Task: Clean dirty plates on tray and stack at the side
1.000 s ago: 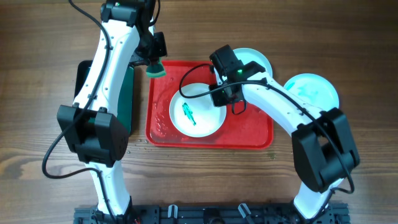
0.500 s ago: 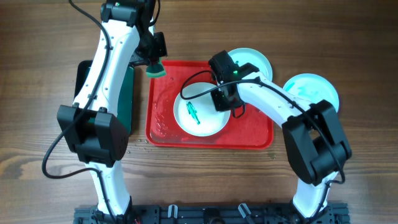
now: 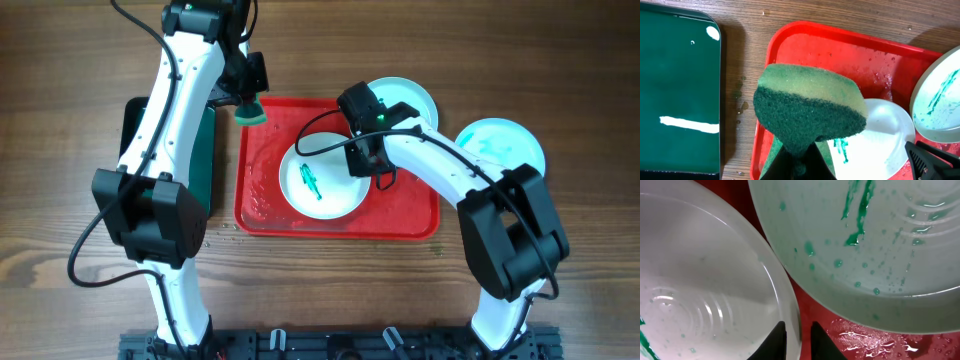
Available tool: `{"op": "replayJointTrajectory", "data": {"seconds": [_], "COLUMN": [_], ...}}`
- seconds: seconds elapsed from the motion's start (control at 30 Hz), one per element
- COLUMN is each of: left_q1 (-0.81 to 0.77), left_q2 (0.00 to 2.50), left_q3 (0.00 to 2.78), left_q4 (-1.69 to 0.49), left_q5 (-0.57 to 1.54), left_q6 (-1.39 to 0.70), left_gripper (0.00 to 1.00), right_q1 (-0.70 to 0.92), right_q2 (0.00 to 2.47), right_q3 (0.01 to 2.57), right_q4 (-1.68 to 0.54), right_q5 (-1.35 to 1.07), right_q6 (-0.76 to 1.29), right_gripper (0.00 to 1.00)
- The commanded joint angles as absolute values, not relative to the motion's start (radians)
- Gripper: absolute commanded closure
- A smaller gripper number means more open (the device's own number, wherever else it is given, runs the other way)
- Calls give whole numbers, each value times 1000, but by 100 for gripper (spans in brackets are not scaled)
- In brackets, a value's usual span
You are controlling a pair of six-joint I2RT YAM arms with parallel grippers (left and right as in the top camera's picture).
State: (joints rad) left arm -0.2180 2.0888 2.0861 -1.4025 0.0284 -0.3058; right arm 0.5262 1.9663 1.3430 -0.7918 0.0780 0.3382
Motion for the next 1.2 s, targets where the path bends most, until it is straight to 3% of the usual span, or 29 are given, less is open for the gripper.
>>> {"op": "replayJointTrajectory", "data": {"seconds": [0.0,0.07,0.17,0.23,0.37,0.5,0.53,0.6,0.7,0.8,1.03,1.1,1.17], "left_q1": [-221,-221,-221,-221,-221,-221,-221,-221,-221,-221,-221,-221,-221], "left_q2": [2074,2074,2074,2074,2074,2074,2074,2074,2074,2074,2074,2074,2074], "left_q3": [2094,2094,2094,2094,2094,2094,2094,2094,2094,2094,2094,2094,2092], "left_q4": [-1404,-1404,-1402,-1403,-1404,-1404,-1404,-1403,-1403,-1403,-1404,-1407,-1416], "left_q5": [33,33,33,33,33,33,33,33,33,33,34,34,34], "left_q6": [-318,-318,-318,-318,-318,-318,-318,-318,-318,-318,-319,-319,-318], "left_gripper": [96,96,96,96,96,96,96,96,96,96,96,96,96], "right_q1": [522,522,522,522,554,623,628,628,627,627,624,616,609], "right_q2": [1991,2004,2006,2006,2006,2006,2006,2006,2006,2006,2007,2007,2007], "right_q3": [1335,1335,1337,1337,1333,1333,1333,1333,1333,1333,1255,1253,1253], "right_q4": [-786,-786,-781,-763,-729,-713,-696,-648,-601,-580,-527,-524,-524], "right_q5": [62,59,41,-56,-178,-94,-88,-70,-41,-41,-113,-113,-120], "right_q6": [363,359,340,358,680,792,776,639,522,523,561,580,603], "right_gripper": [82,82,96,96,96,96,92,70,68,78,80,93,96]}}
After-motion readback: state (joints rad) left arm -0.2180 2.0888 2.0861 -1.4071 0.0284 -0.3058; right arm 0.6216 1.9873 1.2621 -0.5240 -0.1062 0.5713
